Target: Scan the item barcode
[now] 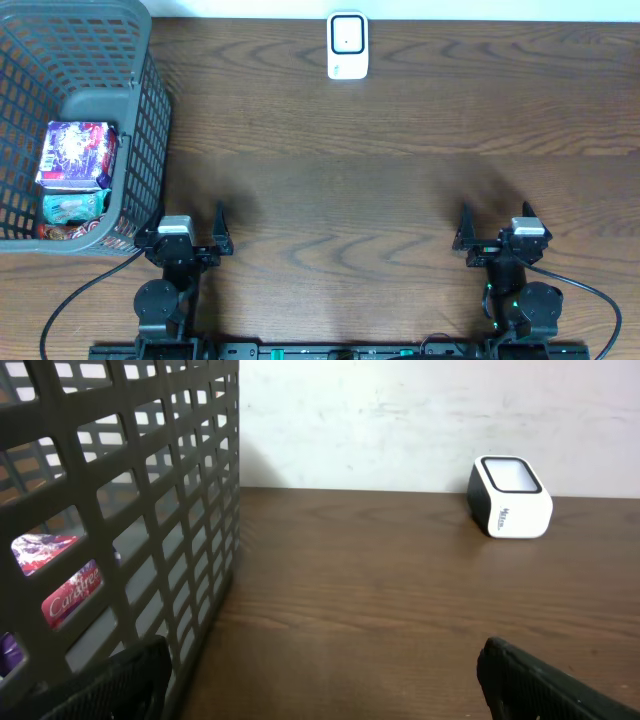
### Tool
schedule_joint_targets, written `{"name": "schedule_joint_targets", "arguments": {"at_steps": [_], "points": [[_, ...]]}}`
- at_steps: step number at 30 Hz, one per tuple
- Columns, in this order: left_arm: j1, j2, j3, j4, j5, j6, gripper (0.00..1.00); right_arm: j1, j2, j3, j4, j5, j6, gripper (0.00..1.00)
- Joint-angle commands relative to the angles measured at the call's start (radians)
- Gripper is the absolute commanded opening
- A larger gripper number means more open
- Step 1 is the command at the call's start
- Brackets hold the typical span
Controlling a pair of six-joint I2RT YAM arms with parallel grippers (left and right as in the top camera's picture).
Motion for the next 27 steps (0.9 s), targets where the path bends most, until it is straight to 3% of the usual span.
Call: {"name": "schedule_joint_targets", "arguments": {"at_steps": [1, 21, 27], "points": [[-0.003, -0.006, -0.008, -0.046, 0.003, 0.017, 0.98, 0.008, -0.003, -0.004, 0.0, 0.002, -0.004, 0.99], [-0.003, -0.006, -0.008, -0.045, 0.008, 0.015, 0.98, 0.008, -0.003, -0.004, -0.001, 0.002, -0.004, 0.99], [-0.003, -0.006, -0.008, 0.006, 0.268, -0.188, 0.98, 0.008, -0.003, -0.004, 0.0, 0.002, -0.004, 0.99]]}}
